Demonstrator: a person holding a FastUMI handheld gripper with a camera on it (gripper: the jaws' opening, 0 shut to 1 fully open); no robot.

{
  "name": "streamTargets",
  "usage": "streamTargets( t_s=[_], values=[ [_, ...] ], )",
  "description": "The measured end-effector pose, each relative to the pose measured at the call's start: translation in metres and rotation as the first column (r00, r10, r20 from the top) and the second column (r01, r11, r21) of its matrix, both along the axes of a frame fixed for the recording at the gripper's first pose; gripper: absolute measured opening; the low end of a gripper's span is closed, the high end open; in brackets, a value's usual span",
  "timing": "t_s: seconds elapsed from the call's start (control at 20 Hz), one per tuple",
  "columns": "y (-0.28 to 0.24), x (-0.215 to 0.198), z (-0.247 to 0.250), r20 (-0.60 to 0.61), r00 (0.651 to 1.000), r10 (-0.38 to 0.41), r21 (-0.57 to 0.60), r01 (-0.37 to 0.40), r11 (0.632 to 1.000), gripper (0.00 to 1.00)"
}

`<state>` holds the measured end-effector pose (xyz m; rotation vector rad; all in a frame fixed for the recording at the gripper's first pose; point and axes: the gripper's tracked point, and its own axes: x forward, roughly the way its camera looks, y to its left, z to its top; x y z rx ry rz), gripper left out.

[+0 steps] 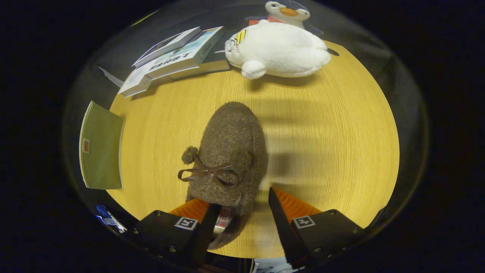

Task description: Open the storage box then place both shoes into the box .Put the left shoe in first, then the right shoe, with the right side of both shoes facing outward in a uniform manner.

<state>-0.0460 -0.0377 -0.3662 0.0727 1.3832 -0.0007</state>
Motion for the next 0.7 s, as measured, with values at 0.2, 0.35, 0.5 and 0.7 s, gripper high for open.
streamTargets(
  t_s=[0.2, 0.35, 0.5, 0.7],
  values=[
    [-0.005, 0.012, 0.004, -0.004, 0.998, -0.061, -0.005, 0.061, 0.998, 0.14],
    [-0.002, 0.009, 0.007, -0.039, 0.998, -0.047, -0.028, 0.046, 0.999, 0.01],
    [0.012, 0.011, 0.019, -0.042, 0.999, 0.000, -0.042, -0.002, 0.999, 0.01],
    [0.050, 0.022, 0.043, -0.019, 0.999, 0.043, -0.020, -0.044, 0.999, 0.01]
  ],
)
